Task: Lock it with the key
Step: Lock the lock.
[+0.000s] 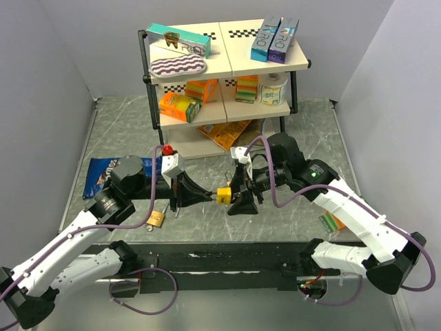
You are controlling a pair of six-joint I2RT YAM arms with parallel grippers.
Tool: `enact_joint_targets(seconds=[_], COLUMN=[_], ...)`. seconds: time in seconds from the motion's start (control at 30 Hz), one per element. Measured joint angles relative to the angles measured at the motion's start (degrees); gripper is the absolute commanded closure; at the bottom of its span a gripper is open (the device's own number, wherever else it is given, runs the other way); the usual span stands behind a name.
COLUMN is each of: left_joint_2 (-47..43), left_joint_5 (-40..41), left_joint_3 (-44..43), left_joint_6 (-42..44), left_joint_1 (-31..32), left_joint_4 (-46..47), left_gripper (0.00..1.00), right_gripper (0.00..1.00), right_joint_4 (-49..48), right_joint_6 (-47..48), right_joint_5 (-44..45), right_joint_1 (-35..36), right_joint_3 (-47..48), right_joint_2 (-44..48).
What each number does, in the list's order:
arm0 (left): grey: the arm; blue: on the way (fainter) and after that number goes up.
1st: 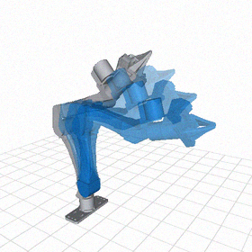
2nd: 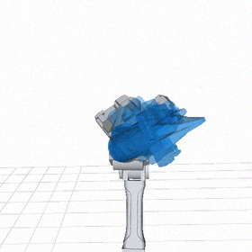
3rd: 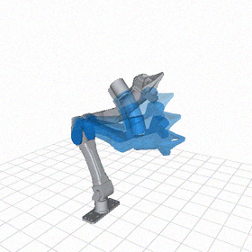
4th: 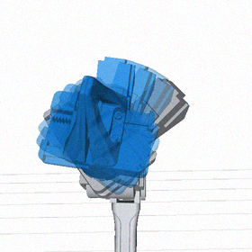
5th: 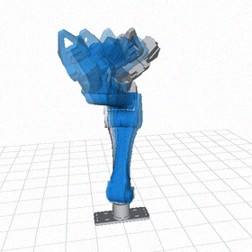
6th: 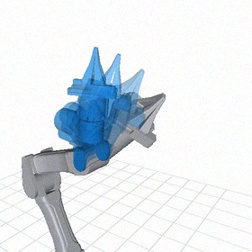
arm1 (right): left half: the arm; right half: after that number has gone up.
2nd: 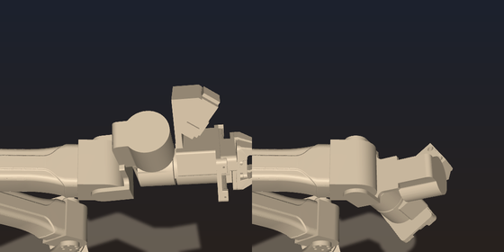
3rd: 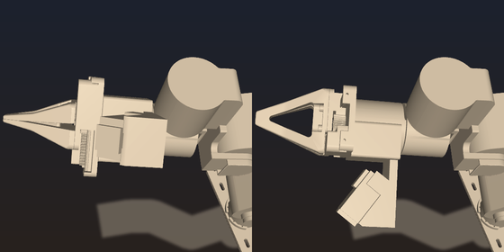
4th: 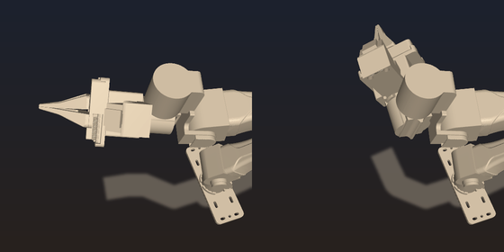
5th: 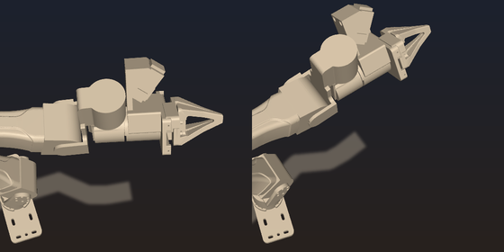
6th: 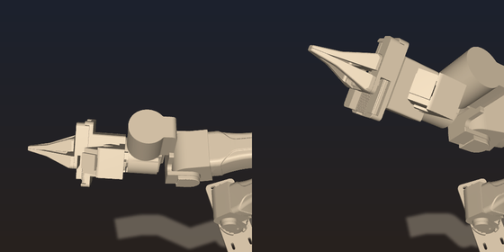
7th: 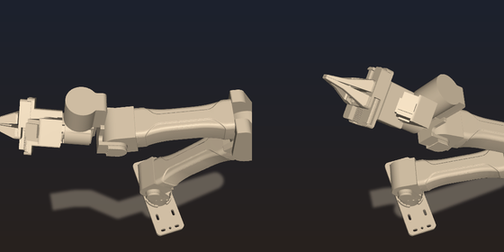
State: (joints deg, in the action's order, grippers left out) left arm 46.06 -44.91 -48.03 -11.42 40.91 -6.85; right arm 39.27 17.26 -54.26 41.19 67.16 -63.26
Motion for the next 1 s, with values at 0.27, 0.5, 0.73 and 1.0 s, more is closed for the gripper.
enact_joint_targets(seconds=[0.27,0.5,0.73,1.0], left_joint_2=[0.7,0.7,1.2,2.3], left_joint_5=[-0.1,-0.4,-1.0,-1.5], left_joint_3=[0.4,1.4,3.1,4.8], left_joint_6=[-3.3,-6.5,-10.4,-12.3], left_joint_1=[-0.1,-0.3,-0.4,1.5], left_joint_4=[2.0,4.0,6.3,9.3], left_gripper=[0.99,0.99,0.99,0.99], right_gripper=[0.51,0.77,0.98,1.00], right_joint_4=[-0.8,-1.3,-0.8,-0.2], right_joint_6=[0.0,-0.9,-1.9,-4.1], right_joint_5=[0.2,0.5,0.9,1.3], right_joint_1=[1.5,2.3,3.1,4.9], right_joint_3=[0.0,0.0,0.2,0.3], right_joint_2=[-0.3,-1.9,-2.9,-3.8])
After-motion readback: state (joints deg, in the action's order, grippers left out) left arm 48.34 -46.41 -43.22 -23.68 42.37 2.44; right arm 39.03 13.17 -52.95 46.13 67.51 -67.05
